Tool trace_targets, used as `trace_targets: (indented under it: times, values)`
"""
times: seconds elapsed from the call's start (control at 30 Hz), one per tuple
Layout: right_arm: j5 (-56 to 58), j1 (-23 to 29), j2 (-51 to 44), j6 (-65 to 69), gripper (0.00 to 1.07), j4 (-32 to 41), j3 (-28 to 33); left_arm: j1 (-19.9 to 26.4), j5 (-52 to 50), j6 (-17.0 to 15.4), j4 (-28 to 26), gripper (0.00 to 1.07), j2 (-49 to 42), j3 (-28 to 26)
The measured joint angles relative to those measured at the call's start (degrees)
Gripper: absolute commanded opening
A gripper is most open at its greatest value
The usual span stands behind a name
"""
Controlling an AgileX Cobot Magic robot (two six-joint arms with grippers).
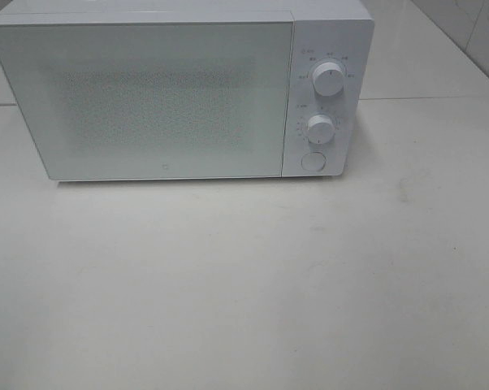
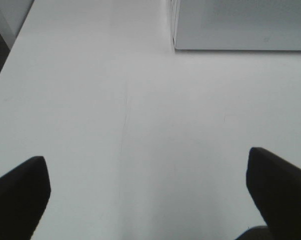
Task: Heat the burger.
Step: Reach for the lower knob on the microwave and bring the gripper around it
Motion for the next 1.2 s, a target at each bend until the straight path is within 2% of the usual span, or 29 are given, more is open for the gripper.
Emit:
trace_targets:
  times: [0.13, 1.2]
  values:
    - [0.0, 0.0, 0.0, 0.0, 0.75, 0.0, 0.0, 0.0, -0.11, 0.0, 0.11, 1.0, -4.07, 0.0]
    - [0.0, 0.17, 0.0, 0.0, 0.75, 1.2, 0.0, 0.0, -0.11, 0.11, 0.11, 1.0, -4.24, 0.0]
